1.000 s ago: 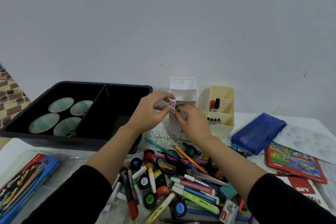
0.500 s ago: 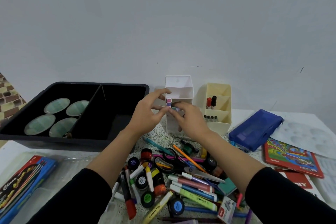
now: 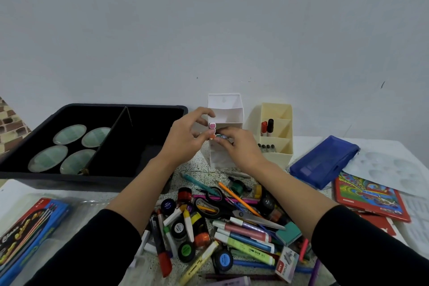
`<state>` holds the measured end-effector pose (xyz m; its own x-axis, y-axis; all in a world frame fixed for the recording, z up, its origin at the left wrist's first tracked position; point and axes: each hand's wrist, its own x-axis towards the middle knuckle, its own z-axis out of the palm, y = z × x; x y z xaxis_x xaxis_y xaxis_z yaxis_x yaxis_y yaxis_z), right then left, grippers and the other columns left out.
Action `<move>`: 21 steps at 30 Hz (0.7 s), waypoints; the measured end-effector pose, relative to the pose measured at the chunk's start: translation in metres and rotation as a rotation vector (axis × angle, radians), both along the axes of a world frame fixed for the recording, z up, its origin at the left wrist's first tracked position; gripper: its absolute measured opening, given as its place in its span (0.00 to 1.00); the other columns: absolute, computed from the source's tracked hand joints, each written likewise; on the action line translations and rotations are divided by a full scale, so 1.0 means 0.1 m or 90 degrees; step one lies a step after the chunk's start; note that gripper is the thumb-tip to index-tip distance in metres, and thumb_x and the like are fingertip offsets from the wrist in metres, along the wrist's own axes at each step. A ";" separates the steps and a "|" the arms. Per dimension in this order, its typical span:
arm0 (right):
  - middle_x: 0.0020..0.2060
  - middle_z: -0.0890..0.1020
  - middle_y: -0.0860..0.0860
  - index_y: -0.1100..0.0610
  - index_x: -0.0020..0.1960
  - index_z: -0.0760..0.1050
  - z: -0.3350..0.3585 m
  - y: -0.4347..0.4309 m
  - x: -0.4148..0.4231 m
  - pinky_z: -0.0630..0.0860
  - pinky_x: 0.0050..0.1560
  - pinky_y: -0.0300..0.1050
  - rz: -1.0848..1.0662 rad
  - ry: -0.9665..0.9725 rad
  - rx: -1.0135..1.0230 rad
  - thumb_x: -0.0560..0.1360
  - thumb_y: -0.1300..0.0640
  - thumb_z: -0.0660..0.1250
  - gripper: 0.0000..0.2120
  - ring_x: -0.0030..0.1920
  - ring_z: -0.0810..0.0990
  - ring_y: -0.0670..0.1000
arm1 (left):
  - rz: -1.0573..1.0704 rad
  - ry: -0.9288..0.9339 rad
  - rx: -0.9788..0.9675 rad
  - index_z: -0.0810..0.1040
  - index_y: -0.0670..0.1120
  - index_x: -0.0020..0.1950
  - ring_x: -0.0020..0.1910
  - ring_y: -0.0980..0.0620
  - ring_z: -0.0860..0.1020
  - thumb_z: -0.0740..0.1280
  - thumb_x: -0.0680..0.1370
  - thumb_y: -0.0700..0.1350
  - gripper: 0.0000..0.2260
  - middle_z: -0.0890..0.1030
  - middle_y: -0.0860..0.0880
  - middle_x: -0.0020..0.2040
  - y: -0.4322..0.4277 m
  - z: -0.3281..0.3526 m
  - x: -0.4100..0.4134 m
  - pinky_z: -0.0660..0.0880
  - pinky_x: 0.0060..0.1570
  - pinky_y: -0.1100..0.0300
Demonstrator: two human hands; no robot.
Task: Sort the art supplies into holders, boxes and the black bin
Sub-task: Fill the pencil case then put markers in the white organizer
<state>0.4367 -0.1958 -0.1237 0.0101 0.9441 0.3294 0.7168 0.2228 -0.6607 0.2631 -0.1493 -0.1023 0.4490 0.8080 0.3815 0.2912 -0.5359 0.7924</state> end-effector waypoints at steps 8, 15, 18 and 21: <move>0.52 0.86 0.51 0.55 0.59 0.83 0.00 -0.02 0.00 0.75 0.53 0.48 -0.007 0.012 0.000 0.80 0.54 0.68 0.11 0.51 0.82 0.52 | -0.005 -0.029 -0.013 0.78 0.57 0.62 0.42 0.57 0.86 0.68 0.81 0.48 0.10 0.83 0.51 0.47 -0.05 0.01 -0.02 0.80 0.43 0.65; 0.53 0.86 0.51 0.56 0.59 0.83 0.04 -0.03 0.01 0.72 0.50 0.44 0.006 0.027 -0.008 0.80 0.55 0.68 0.11 0.50 0.80 0.49 | 0.002 -0.017 -0.008 0.78 0.53 0.61 0.41 0.57 0.86 0.69 0.81 0.46 0.09 0.84 0.50 0.44 -0.06 0.02 0.00 0.82 0.42 0.60; 0.54 0.86 0.50 0.55 0.60 0.83 0.04 -0.04 0.02 0.70 0.50 0.42 0.012 0.025 -0.007 0.80 0.54 0.68 0.11 0.51 0.80 0.48 | -0.030 0.009 -0.014 0.76 0.55 0.65 0.42 0.57 0.85 0.68 0.81 0.47 0.12 0.82 0.50 0.47 -0.04 0.01 -0.05 0.75 0.38 0.68; 0.57 0.85 0.50 0.54 0.61 0.82 0.05 -0.03 0.03 0.72 0.55 0.43 0.022 0.034 -0.019 0.80 0.55 0.67 0.12 0.56 0.80 0.49 | -0.025 0.022 -0.005 0.75 0.57 0.66 0.41 0.57 0.85 0.69 0.81 0.44 0.15 0.80 0.52 0.46 -0.04 -0.04 -0.06 0.76 0.38 0.64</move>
<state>0.4394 -0.1987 -0.1191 -0.0054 0.9537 0.3007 0.6726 0.2259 -0.7047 0.2576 -0.1534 -0.1064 0.4926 0.7926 0.3593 0.2970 -0.5412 0.7867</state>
